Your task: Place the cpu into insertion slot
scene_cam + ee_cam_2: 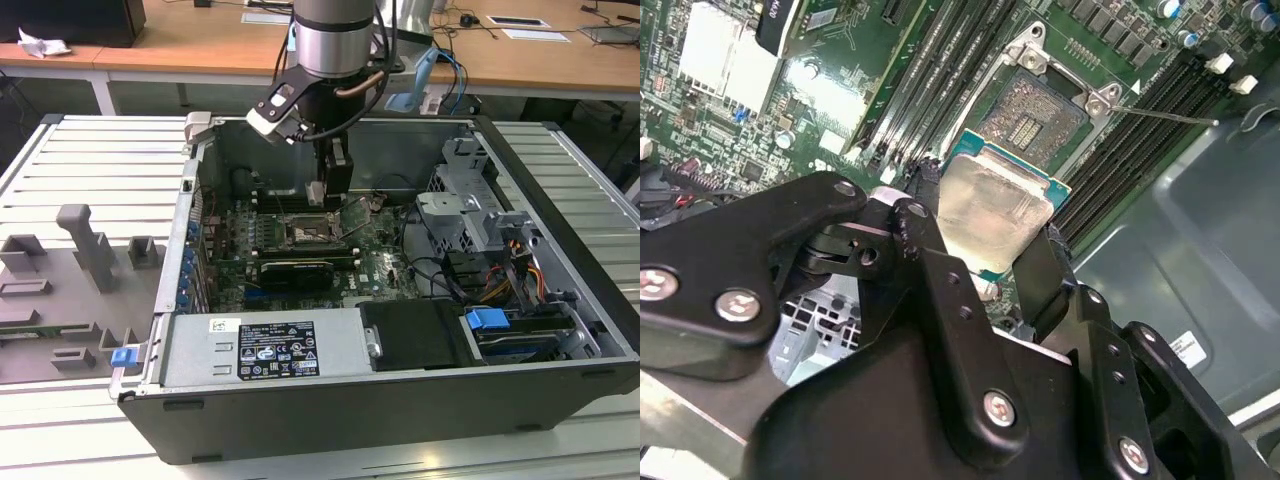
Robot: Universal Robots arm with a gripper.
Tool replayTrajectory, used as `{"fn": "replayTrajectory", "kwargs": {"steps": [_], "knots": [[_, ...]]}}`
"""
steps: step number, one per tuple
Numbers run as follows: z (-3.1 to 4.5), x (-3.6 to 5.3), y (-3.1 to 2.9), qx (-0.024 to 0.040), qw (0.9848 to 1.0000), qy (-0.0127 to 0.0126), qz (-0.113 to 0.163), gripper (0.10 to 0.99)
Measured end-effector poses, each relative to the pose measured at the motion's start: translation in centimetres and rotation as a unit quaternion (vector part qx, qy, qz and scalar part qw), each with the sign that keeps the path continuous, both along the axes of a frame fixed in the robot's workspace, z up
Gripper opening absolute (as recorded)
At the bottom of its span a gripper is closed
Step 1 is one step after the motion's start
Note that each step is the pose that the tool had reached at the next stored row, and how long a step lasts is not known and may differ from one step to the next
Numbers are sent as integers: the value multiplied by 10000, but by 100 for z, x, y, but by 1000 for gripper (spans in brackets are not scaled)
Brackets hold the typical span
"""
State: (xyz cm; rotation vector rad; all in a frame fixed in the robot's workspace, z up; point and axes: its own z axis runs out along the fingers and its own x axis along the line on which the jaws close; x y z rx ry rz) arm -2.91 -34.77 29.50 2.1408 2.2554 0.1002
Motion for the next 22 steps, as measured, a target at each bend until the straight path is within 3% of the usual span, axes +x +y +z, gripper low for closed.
{"fn": "replayTrajectory", "kwargs": {"steps": [22], "knots": [[-232,-1,0,-2,10000,-2,-1,537]]}}
